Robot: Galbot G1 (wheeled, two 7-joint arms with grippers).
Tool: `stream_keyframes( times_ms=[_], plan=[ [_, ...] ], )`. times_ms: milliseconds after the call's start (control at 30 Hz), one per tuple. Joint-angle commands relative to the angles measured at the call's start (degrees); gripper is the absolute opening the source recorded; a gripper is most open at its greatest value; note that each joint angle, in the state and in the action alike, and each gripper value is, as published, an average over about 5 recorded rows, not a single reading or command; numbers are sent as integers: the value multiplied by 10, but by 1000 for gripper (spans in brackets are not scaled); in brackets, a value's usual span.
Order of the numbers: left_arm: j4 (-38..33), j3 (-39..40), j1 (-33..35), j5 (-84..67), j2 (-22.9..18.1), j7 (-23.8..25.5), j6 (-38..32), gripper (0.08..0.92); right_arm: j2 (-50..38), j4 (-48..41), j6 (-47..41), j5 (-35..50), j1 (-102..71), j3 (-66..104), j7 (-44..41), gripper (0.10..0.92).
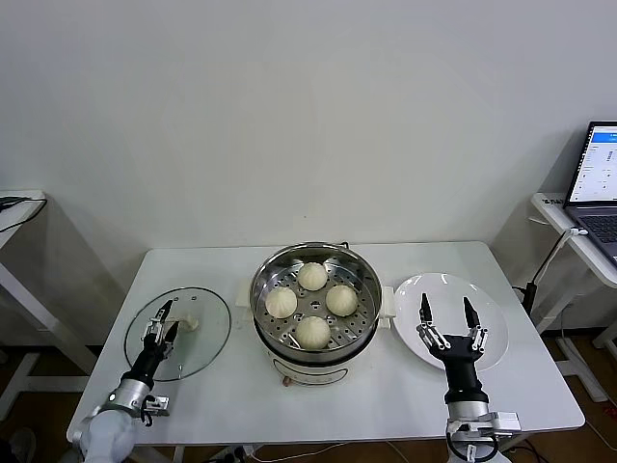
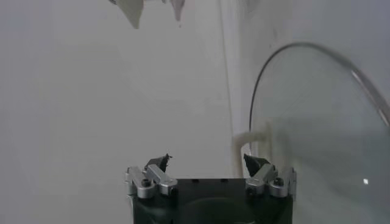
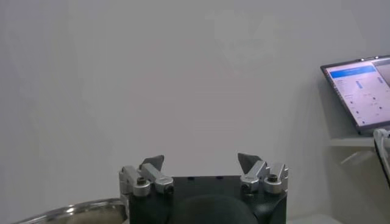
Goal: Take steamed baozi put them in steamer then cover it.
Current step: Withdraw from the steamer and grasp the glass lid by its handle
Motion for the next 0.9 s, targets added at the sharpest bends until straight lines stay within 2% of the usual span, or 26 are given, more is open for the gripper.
stream_keyframes(
  times_ms=[33,400,500,900],
  plan=[
    [34,1,-37,16,-3,-2,6,823,2,-5,3,-4,1,-1,1,823],
    [56,8,-56,16,-8,6,12,814,3,-15,9,-10,5,0,-1,823],
    [66,8,-60,16,-9,6,12,756,3,-16,11,-11,6,0,-1,823],
    [59,10,-54,16,-10,3,13,411,6,-29,15,-15,14,-3,0,823]
  ],
)
